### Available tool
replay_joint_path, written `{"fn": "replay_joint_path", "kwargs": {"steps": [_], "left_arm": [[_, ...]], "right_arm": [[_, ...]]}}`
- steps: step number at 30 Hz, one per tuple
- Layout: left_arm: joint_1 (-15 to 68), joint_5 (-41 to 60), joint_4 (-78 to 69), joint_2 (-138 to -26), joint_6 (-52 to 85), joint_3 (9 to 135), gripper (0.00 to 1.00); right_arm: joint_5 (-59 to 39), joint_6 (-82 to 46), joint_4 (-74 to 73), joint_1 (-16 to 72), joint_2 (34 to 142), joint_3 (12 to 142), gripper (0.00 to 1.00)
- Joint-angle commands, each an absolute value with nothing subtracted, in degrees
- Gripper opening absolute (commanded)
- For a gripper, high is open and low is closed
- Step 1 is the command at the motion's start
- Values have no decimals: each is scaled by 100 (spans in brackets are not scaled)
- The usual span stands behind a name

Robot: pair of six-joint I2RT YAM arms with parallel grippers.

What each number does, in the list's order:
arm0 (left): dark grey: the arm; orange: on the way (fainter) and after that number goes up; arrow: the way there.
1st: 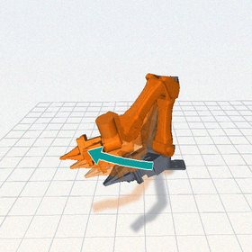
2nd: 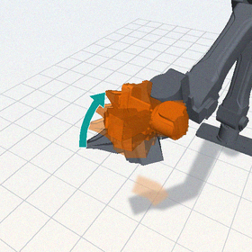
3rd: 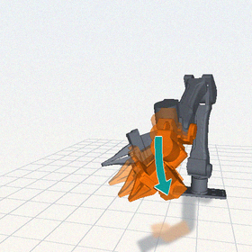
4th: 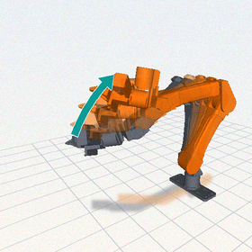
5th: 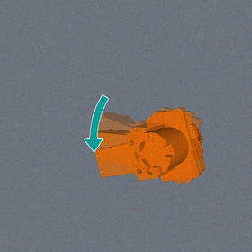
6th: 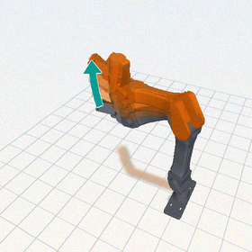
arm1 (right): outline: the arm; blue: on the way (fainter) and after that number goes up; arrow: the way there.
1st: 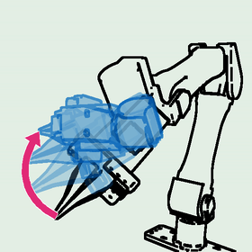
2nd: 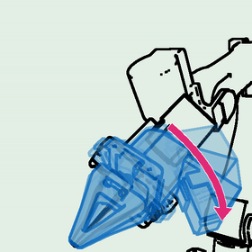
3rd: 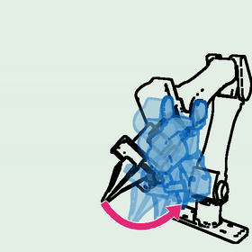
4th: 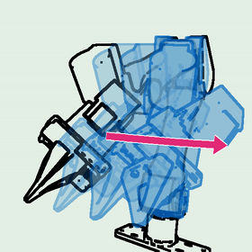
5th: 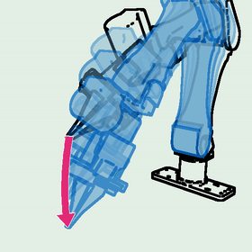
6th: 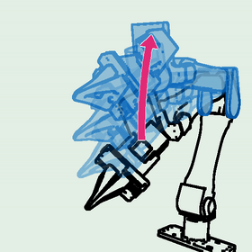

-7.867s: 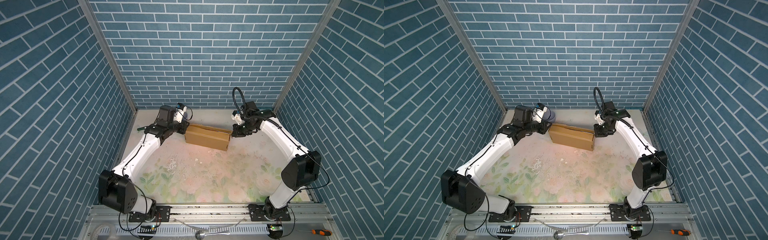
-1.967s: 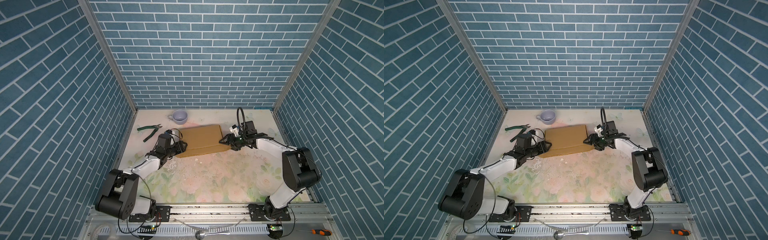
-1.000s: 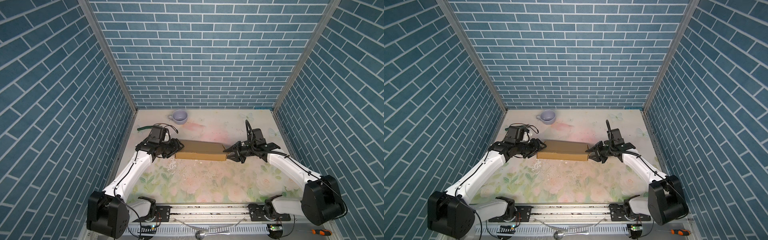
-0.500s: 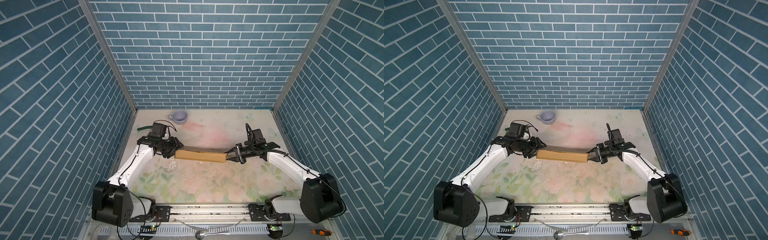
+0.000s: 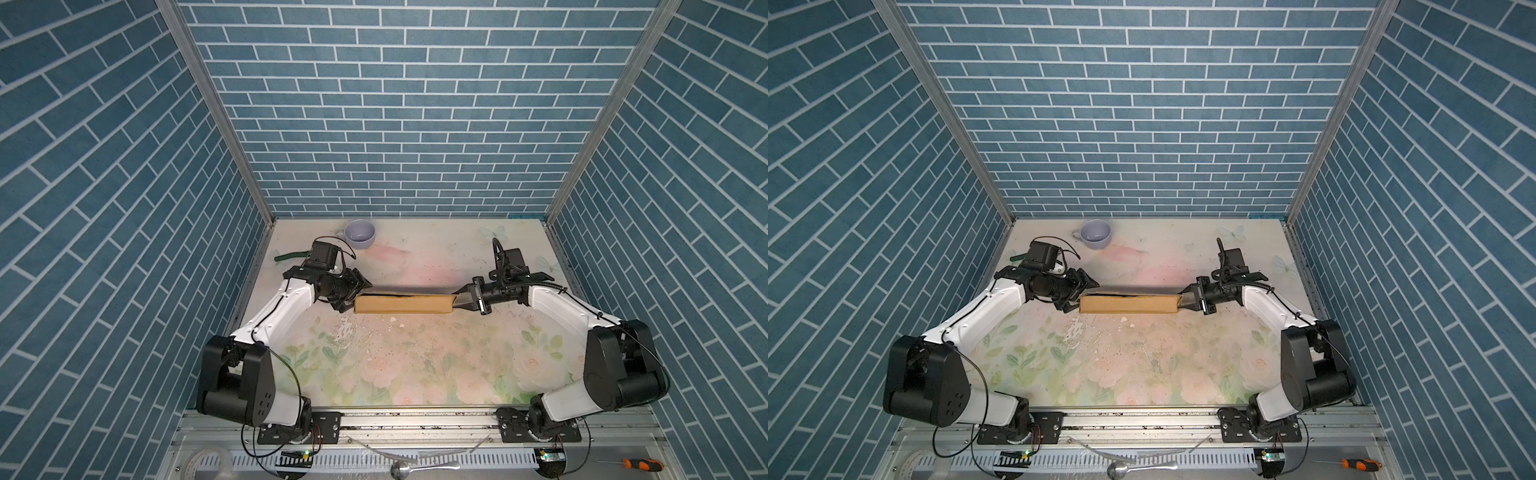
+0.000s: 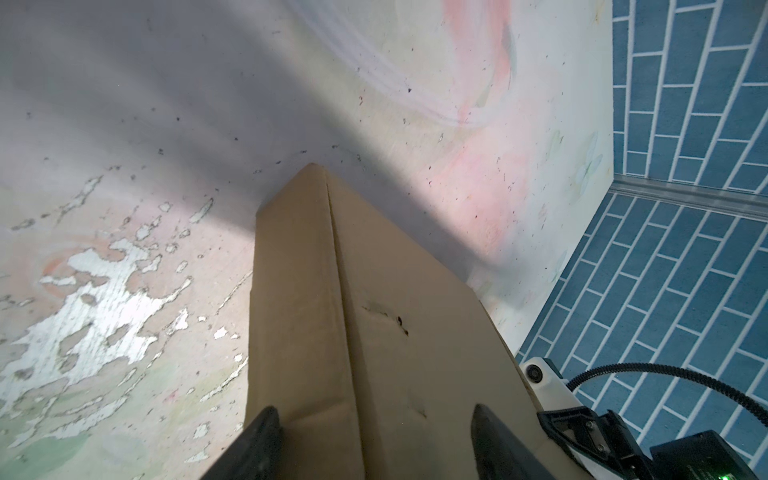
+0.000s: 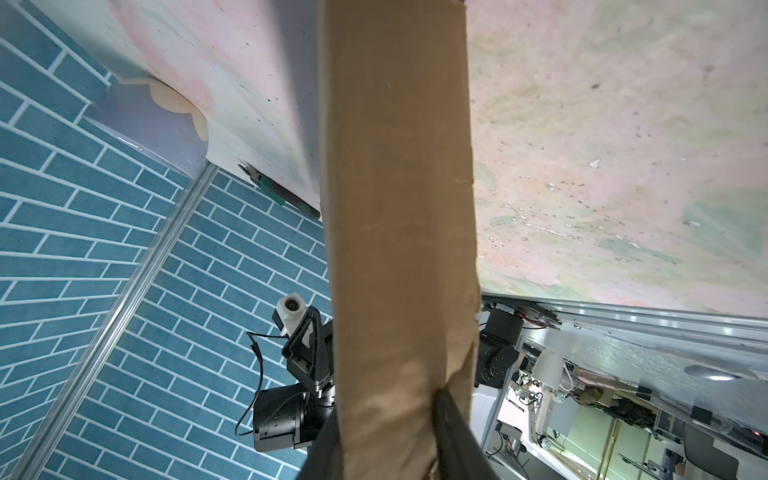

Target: Fold the paper box

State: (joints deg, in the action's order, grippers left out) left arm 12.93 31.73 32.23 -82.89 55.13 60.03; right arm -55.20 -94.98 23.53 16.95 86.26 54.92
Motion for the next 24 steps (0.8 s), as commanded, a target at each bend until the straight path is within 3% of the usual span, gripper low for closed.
{"fn": "replay_joint_path", "kwargs": {"steps": [1,8,17,24], "left_arm": [[1477,4523,3012,-8437,5739,6254,78],[1079,4430,3190,-8269,5199,6590,94],[434,4362,3561,-7711,4154,6609,97],[105,3204,3963,-7023,2718,6781,97]], "right_arm": [[-6152,-9800,1968,1789,8750,5912,32],[-6170,-9622,2154,1666,8914,5956,26],[-6205,-9589,2146,1574,9160,6243,25],[-6262,-9109,2766,1521,9419,6662,23]]}}
